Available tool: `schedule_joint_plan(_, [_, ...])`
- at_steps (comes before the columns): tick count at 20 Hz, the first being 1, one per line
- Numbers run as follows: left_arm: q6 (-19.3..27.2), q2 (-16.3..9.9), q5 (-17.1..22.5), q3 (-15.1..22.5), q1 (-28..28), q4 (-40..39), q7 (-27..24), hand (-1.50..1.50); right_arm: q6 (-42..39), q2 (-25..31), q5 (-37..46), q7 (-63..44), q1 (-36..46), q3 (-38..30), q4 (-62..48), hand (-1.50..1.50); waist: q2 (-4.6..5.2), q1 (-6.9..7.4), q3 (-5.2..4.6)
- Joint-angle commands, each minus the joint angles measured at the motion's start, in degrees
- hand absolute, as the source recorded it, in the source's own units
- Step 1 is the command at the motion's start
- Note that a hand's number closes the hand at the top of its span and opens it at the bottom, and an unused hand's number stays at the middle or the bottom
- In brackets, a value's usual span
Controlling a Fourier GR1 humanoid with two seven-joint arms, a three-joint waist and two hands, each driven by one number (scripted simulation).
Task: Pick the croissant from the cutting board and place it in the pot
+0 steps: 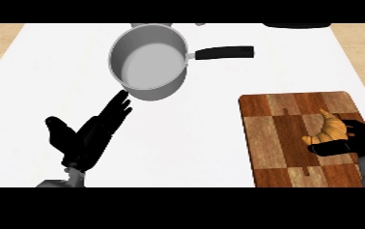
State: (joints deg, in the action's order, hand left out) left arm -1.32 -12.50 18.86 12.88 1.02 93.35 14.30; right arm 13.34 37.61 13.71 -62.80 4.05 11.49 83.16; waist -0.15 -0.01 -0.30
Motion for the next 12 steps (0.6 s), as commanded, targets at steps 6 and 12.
schedule_joint_plan(6, [-0.2, 1.7, -2.2, -0.1, -4.1, 5.3, 3.0, 0.00, -0.2, -7.6, 8.8, 0.3, 1.4, -0.7, -2.7, 1.50, 0.11, 0.31, 0.30])
schedule_joint_plan(12, [-1.6, 2.0, -2.4, -0.3, -0.3, 0.9, 1.6, 0.00, -12.6, -6.1, 8.4, 14.2, 4.6, 11.9, 5.7, 1.50, 0.17, 1.80, 0.25])
